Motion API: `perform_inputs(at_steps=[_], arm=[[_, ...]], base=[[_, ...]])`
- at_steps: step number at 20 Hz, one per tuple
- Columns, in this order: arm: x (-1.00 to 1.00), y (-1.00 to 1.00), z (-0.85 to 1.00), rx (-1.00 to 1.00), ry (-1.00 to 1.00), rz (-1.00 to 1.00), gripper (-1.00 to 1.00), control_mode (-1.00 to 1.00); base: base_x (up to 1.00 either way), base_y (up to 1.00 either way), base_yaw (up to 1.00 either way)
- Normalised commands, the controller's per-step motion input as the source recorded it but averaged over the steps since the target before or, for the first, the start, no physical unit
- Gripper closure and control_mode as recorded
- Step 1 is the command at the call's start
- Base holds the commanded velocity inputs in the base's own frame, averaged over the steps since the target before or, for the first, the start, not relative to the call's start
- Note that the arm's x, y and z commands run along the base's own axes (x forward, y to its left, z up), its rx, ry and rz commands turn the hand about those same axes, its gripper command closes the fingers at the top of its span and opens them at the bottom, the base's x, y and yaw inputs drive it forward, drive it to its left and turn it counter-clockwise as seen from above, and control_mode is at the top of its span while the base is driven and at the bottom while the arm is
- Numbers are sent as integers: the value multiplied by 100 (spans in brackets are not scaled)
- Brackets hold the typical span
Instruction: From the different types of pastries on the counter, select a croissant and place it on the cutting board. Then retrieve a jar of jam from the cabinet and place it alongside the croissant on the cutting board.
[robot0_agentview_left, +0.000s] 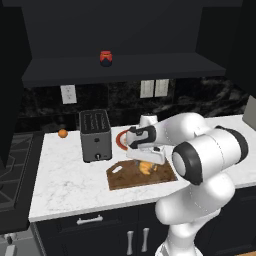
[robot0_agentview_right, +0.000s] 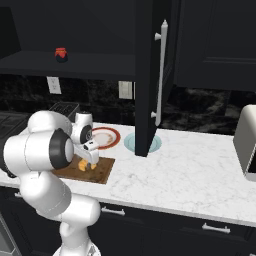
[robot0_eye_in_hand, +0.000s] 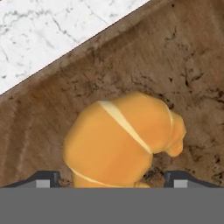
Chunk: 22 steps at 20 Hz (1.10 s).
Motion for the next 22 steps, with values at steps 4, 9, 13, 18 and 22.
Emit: perform_inputs(at_steps=[4, 9, 13, 18, 22], arm=[[0, 0, 0, 0, 2, 0, -100, -100], [-34, -23, 54, 0, -5, -6, -100, -100], [-37, -32, 100, 0, -17, -8, -100, -100], [-27, -17, 83, -1, -7, -7, -100, -100], [-27, 3, 65, -5, -13, 1, -100, -100]], base=[[0, 0, 0], [0, 0, 0], [0, 0, 0], [0, 0, 0], [0, 0, 0]])
